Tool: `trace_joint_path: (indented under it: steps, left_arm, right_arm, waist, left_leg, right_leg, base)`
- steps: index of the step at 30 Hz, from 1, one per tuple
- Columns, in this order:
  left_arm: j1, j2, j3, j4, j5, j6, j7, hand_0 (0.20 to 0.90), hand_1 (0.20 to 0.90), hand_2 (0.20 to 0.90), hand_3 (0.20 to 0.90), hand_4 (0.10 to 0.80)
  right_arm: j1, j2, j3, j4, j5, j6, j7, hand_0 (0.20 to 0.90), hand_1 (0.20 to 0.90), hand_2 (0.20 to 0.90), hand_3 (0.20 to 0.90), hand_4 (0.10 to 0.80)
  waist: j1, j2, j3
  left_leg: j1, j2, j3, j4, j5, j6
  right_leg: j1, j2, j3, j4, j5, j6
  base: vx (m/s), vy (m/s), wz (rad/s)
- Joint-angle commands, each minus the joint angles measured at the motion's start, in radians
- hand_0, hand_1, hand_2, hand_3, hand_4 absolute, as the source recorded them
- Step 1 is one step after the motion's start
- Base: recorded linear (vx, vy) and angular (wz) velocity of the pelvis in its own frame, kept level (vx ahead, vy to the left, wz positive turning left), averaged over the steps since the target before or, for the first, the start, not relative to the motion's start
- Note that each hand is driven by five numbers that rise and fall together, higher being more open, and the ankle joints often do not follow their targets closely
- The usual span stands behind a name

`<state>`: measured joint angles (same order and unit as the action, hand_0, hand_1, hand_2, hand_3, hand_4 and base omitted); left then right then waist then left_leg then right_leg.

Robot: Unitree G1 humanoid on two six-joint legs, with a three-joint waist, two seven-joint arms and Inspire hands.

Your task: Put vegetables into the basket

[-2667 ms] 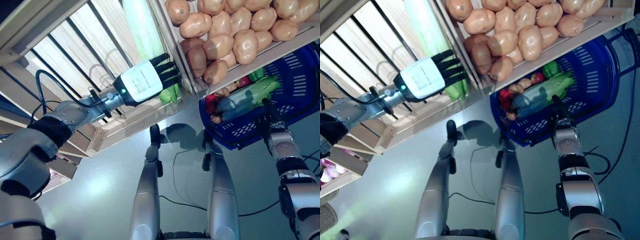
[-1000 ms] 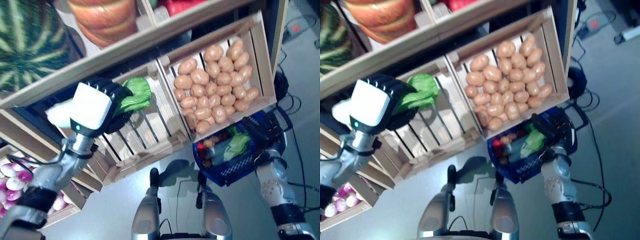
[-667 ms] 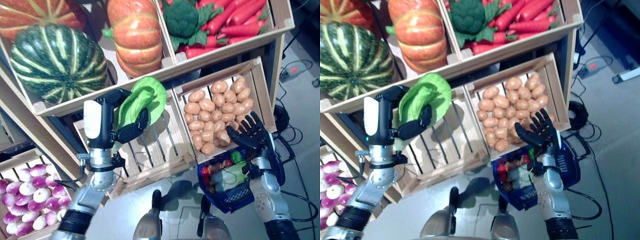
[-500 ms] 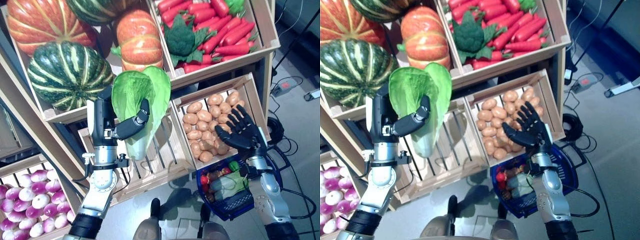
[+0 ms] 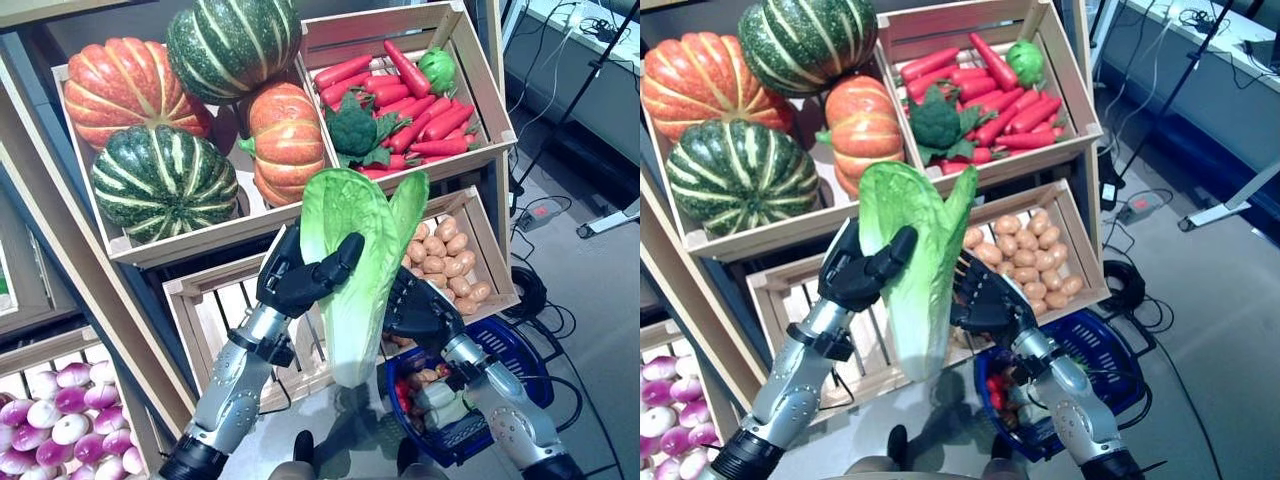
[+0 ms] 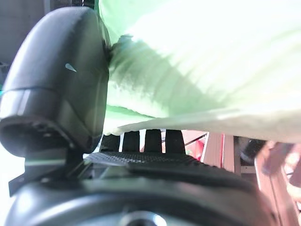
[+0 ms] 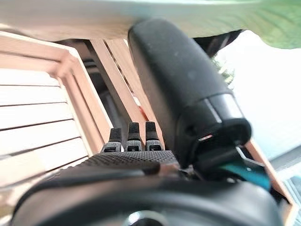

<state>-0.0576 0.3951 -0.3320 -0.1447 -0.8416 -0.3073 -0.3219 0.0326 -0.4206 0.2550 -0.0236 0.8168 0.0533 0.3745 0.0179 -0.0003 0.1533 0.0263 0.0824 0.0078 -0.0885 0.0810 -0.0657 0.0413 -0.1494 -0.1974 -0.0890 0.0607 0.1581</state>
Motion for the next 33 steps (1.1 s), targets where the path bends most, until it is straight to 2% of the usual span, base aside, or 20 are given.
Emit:
trace_joint_path:
  steps: [1,8,15,19,20,24,28,33]
  left_arm:
    - [-0.108,-0.029,-0.033,-0.098,-0.082,-0.056,-0.097,0.300,0.300,0.300,0.300,0.400]
    - [-0.099,-0.024,-0.046,-0.111,-0.128,-0.050,-0.139,0.300,0.300,0.300,0.300,0.400]
    - [-0.100,0.010,-0.033,-0.113,-0.084,-0.087,-0.111,0.300,0.300,0.300,0.300,0.400]
    - [-0.092,0.047,0.038,-0.117,-0.024,-0.113,-0.041,0.300,0.300,0.300,0.300,0.400]
    - [-0.082,0.061,0.090,-0.116,-0.005,-0.120,-0.014,0.300,0.300,0.300,0.300,0.400]
    - [-0.057,0.068,0.189,-0.108,0.062,-0.132,0.036,0.300,0.300,0.300,0.300,0.400]
    - [-0.046,0.063,0.248,-0.095,0.104,-0.126,0.073,0.300,0.300,0.300,0.300,0.400]
    - [-0.037,0.064,0.279,-0.091,0.159,-0.130,0.113,0.300,0.300,0.300,0.300,0.400]
  right_arm:
    - [-0.069,0.024,0.091,-0.047,0.098,0.009,0.159,0.900,0.900,0.900,0.900,0.800]
    - [-0.061,0.012,0.149,-0.029,0.082,0.091,0.203,0.900,0.900,0.900,0.900,0.800]
    - [-0.066,-0.025,0.129,-0.021,0.116,0.055,0.159,0.900,0.900,0.900,0.900,0.800]
    - [-0.054,-0.048,0.057,-0.037,0.134,0.031,0.077,0.900,0.900,0.900,0.900,0.800]
    - [-0.038,-0.055,0.009,-0.048,0.139,0.023,0.053,0.900,0.900,0.900,0.900,0.800]
    - [0.001,-0.037,-0.078,-0.071,0.149,0.019,0.009,0.900,0.900,0.900,0.900,0.800]
    - [0.028,-0.018,-0.128,-0.082,0.117,-0.002,-0.016,0.900,0.900,0.900,0.900,0.800]
    - [0.040,-0.016,-0.151,-0.089,0.102,0.012,-0.013,0.900,0.900,0.900,0.900,0.800]
  waist:
    - [0.011,-0.035,-0.130]
    - [0.016,-0.038,-0.151]
    - [0.017,-0.038,-0.160]
    - [0.012,-0.036,-0.162]
    - [0.009,-0.035,-0.160]
    - [0.003,-0.035,-0.161]
    - [-0.003,-0.035,-0.160]
    - [-0.006,-0.036,-0.159]
  left_leg:
    - [0.012,-0.061,0.006,0.001,-0.074,0.040]
    - [0.012,-0.057,0.008,0.001,-0.071,0.039]
    - [0.010,-0.053,0.009,0.001,-0.066,0.038]
    - [0.010,-0.051,0.014,0.001,-0.064,0.037]
    - [0.011,-0.050,0.018,0.001,-0.065,0.038]
    - [0.010,-0.049,0.020,0.001,-0.065,0.039]
    - [0.010,-0.047,0.018,0.001,-0.065,0.038]
    - [0.009,-0.044,0.018,0.001,-0.066,0.036]
  right_leg:
    - [0.031,0.030,-0.011,0.002,0.002,-0.053]
    - [0.031,0.029,-0.009,0.002,0.002,-0.052]
    - [0.028,0.029,-0.008,0.002,0.006,-0.050]
    - [0.028,0.028,-0.006,0.002,0.009,-0.049]
    - [0.028,0.027,-0.005,0.002,0.010,-0.050]
    - [0.027,0.027,-0.003,0.002,0.008,-0.051]
    - [0.027,0.025,-0.006,0.002,0.007,-0.051]
    - [0.026,0.026,-0.004,0.002,0.002,-0.053]
  base:
    - [0.045,0.000,0.01]
    - [0.026,0.002,0.00]
    - [0.004,0.000,0.00]
    - [0.000,0.000,0.00]
    - [0.000,0.000,0.00]
    - [0.000,0.000,0.00]
    - [0.000,0.000,0.00]
    - [-0.001,0.001,-0.01]
